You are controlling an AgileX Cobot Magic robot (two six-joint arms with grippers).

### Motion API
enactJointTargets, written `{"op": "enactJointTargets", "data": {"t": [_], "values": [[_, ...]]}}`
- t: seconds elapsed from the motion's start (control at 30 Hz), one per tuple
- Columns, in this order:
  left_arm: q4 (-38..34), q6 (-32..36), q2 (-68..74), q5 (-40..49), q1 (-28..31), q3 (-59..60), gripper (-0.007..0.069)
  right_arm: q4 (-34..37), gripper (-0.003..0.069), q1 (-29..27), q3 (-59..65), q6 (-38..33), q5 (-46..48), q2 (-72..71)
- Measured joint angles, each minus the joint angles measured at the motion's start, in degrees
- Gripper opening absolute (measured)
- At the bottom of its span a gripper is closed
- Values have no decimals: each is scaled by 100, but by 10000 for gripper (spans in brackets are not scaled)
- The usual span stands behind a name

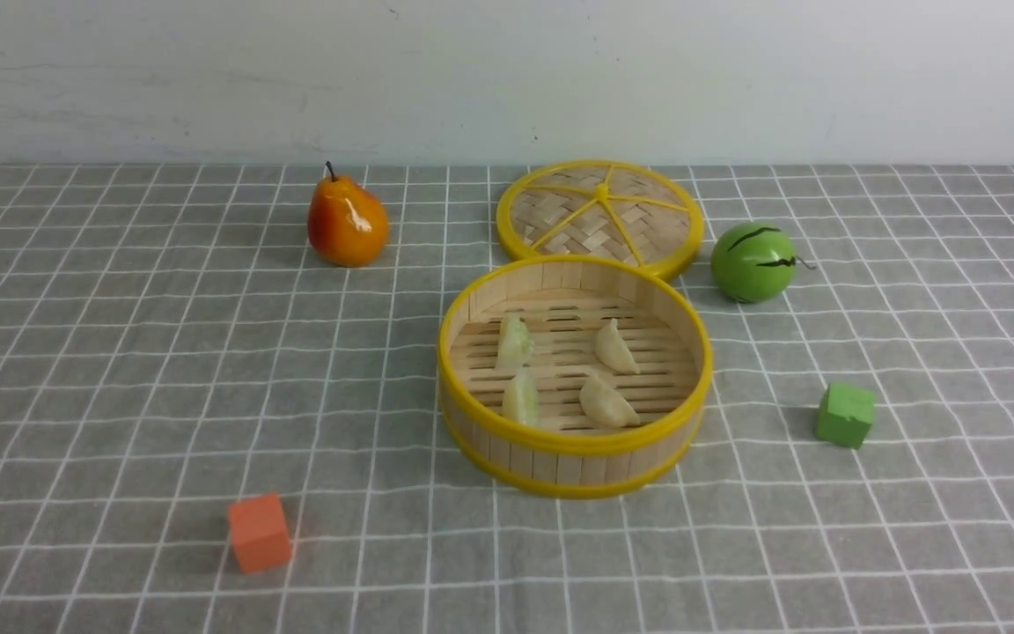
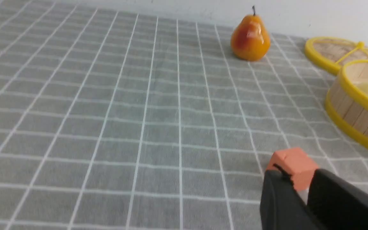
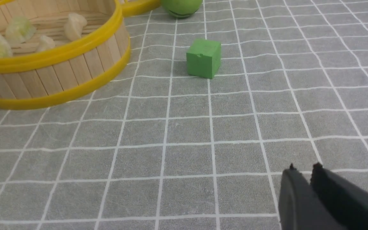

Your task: Put the dumplings into the steamer on the table with the grey tablecloth.

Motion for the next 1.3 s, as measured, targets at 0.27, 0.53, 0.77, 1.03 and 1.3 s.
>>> {"op": "enactJointTargets", "data": {"t": [0.27,0.53,0.77,1.03,1.3], "values": [[-427,812,0,425,70,239,140,0,82,0,0,0,0,0],[-445,875,0,425,70,244,84,0,91,0,0,0,0,0],[-445,880,0,425,70,244,-14,0,97,0,0,0,0,0],[-445,930,0,420,70,244,-14,0,108,0,0,0,0,0],[-445,937,0,420,70,244,-14,0,117,0,0,0,0,0]]}}
